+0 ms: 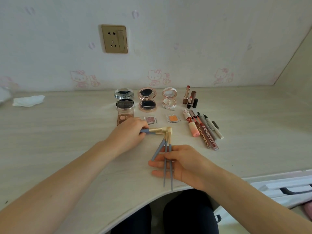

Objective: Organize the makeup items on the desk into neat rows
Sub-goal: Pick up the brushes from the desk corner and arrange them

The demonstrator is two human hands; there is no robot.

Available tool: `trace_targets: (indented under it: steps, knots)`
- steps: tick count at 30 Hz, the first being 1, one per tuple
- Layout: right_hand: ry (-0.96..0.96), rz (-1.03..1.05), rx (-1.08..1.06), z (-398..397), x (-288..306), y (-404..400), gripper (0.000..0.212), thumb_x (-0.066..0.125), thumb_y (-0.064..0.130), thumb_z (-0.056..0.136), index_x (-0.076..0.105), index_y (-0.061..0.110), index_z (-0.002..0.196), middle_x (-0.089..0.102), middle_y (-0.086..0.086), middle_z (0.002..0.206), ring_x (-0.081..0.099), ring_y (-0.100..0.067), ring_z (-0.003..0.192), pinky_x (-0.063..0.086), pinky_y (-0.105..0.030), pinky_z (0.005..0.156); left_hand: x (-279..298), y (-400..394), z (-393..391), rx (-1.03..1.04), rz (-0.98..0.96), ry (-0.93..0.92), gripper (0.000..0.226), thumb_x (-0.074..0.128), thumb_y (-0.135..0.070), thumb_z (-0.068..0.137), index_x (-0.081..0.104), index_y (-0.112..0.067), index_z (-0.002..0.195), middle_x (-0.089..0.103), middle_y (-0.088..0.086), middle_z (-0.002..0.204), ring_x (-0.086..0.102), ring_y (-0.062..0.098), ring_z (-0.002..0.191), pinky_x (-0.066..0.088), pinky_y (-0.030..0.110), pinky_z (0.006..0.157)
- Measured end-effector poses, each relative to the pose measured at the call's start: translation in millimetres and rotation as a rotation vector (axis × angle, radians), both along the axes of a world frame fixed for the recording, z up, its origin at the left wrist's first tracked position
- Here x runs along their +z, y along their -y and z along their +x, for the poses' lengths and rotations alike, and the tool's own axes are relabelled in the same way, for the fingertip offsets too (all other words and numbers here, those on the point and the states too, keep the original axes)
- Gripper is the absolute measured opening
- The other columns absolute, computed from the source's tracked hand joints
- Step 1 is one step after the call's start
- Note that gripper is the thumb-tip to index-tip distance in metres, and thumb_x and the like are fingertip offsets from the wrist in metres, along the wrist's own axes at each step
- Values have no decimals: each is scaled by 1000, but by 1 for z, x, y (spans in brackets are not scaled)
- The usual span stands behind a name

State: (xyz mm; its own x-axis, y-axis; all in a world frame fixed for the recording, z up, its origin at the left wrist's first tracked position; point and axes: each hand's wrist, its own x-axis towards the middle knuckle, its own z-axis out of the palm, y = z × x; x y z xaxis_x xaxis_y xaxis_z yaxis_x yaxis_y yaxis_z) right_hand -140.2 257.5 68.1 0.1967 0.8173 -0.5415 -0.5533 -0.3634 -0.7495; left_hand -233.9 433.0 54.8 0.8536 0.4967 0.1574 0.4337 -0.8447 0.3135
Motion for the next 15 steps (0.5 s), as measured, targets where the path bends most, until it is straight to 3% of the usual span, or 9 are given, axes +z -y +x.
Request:
trace_targets:
  steps: [5, 7, 11, 15]
  knots:
    - [-13, 7, 21, -1, -3, -4, 25, 37, -2, 99, 51, -4, 119, 69, -25, 102, 71, -33, 90, 58, -48, 76, 0, -1, -4, 17, 24, 53, 26, 61, -24, 88, 66, -21, 114, 61, -5, 104, 53, 14, 101, 45, 34, 87]
    - [-5, 7, 20, 1, -4, -5, 25, 37, -3, 99, 51, -5, 120, 68, -26, 106, 71, -34, 91, 58, -48, 77, 6, 4, -9, 37, -2, 165, 18, 62, -28, 88, 69, -24, 105, 63, -11, 97, 55, 9, 92, 47, 32, 81]
    - [15, 7, 35, 3, -3, -5, 27, 37, -2, 99, 52, -4, 121, 69, -24, 104, 71, -31, 92, 59, -47, 75, 19, 23, -13, 44, -328, 112, 17, 65, -37, 86, 72, -24, 79, 69, -11, 71, 60, 0, 65, 52, 26, 69]
    - [26, 14, 48, 2, -3, -5, 28, 37, -2, 99, 54, -3, 121, 70, -22, 103, 71, -29, 91, 60, -44, 73, 22, 30, -11, 44, -543, -5, 24, 68, -44, 83, 77, -22, 79, 70, -5, 69, 55, 3, 57, 45, 25, 63]
